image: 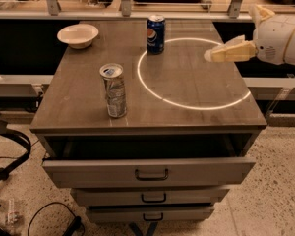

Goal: Pick pepsi can

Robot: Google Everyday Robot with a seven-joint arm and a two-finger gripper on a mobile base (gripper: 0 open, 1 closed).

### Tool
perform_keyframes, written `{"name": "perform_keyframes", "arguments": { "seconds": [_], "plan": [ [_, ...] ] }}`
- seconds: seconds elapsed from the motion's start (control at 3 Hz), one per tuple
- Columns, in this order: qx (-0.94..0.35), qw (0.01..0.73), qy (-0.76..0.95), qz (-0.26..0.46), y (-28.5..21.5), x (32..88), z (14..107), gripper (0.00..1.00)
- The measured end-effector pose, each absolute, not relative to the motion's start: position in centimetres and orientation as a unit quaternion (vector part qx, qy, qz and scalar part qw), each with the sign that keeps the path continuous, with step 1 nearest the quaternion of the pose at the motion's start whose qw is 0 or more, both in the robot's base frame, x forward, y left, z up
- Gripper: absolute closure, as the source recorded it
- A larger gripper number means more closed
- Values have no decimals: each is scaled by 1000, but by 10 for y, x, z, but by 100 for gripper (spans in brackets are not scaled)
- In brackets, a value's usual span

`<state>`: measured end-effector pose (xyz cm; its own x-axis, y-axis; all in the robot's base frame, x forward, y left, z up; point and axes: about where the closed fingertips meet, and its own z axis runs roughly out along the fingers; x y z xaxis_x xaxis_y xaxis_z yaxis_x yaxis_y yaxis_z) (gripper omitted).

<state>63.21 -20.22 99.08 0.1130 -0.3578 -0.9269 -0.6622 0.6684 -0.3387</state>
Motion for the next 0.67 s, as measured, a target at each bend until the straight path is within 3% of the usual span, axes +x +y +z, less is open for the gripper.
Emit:
{"name": "perform_keyframes", "arguments": {
  "seconds": [0.67],
  "plan": [
    [-345,646,647,213,-152,719,967,0]
  ]
}}
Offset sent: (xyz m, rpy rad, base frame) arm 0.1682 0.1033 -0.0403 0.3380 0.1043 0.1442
